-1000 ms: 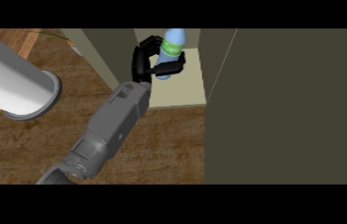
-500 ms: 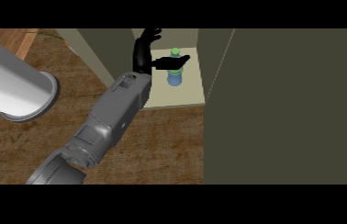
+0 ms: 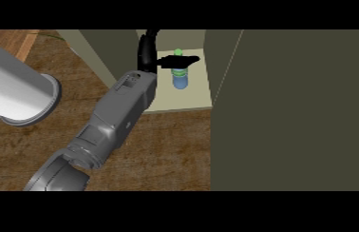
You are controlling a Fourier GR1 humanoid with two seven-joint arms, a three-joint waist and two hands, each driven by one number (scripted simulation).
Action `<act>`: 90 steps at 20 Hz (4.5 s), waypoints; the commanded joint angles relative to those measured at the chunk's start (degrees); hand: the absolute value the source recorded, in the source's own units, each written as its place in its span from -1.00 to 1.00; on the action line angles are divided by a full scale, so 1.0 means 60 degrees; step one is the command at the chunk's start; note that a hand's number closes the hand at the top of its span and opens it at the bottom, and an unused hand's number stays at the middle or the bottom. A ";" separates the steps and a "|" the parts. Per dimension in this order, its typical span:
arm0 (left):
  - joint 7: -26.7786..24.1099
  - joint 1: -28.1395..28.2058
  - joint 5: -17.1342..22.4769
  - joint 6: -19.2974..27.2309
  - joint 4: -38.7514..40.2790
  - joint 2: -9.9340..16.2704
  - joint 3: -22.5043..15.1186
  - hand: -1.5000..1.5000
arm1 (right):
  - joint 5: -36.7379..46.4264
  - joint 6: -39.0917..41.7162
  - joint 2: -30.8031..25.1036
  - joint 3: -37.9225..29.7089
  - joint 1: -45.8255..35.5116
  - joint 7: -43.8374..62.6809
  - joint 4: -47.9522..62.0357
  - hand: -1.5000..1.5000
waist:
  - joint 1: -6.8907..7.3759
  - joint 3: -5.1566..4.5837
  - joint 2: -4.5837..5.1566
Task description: Pick up the bottled water, place it into the cabinet and close the cabinet
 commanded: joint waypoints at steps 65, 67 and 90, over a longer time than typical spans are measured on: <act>-0.0665 1.3271 0.3285 -0.2255 -1.6352 0.6339 -0.4089 -1.00 | 0.1002 0.1875 -0.0533 0.1019 0.0360 0.1426 -0.3155 1.00 | 0.0728 -0.0047 -0.0383; -0.0745 1.3292 0.3564 -0.2415 -1.6317 0.6542 -0.3548 -1.00 | 0.1080 0.1874 -0.0556 0.1560 0.0283 0.1600 -0.3318 1.00 | 0.0749 -0.0059 -0.0352; -0.1051 1.5603 0.5197 -0.4352 -1.6872 0.8531 -0.1198 -1.00 | 0.2036 0.1447 -0.1388 0.4971 -0.3039 0.3498 -0.2699 1.00 | 0.1189 -0.0207 -0.0598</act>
